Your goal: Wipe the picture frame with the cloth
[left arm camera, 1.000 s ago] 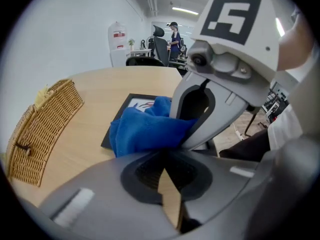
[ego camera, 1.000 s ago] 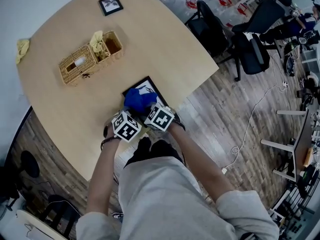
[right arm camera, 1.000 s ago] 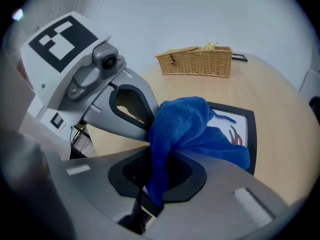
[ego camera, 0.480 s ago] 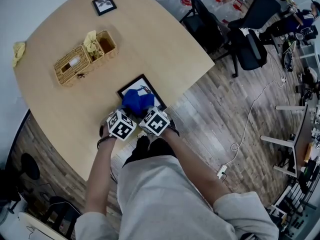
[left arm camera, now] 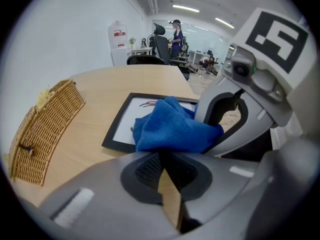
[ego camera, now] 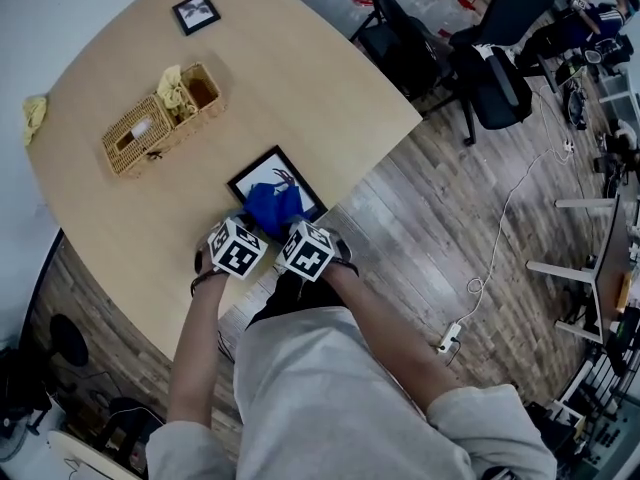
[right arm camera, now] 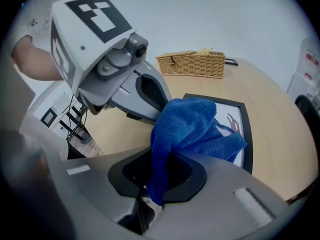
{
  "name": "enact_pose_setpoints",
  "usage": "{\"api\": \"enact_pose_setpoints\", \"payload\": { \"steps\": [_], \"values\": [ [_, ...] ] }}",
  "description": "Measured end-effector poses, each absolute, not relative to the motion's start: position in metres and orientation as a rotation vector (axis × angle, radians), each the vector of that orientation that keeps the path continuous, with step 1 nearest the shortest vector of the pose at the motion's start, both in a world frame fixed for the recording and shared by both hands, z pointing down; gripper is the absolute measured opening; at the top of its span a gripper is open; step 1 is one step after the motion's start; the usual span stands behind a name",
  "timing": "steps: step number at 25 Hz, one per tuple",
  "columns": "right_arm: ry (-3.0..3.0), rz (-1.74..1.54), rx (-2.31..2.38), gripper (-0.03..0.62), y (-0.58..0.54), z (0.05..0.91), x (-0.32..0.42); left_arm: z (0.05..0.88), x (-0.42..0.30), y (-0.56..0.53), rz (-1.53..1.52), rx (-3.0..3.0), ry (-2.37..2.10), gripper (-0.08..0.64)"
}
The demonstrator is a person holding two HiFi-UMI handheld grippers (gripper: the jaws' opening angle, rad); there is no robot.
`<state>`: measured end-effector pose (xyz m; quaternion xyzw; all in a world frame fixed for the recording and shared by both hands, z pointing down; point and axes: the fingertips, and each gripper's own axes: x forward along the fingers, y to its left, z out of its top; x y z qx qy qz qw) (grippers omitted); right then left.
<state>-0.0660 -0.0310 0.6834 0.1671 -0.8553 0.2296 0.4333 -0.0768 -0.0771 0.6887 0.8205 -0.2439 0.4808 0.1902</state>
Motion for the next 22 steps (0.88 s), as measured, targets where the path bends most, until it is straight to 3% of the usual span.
{"api": "enact_pose_setpoints", "payload": {
  "steps": [9, 22],
  "values": [
    [-2.113, 0.454, 0.299, 0.043, -0.012, 0.680, -0.069, 0.688, -0.077, -0.078, 1.355, 2.286, -0.697, 0.054],
    [-2.160, 0.577, 0.388, 0.043, -0.003, 0.680, -0.062, 0.687, -0.077, -0.078, 1.341, 2.276, -0.717, 0.054]
  ]
}}
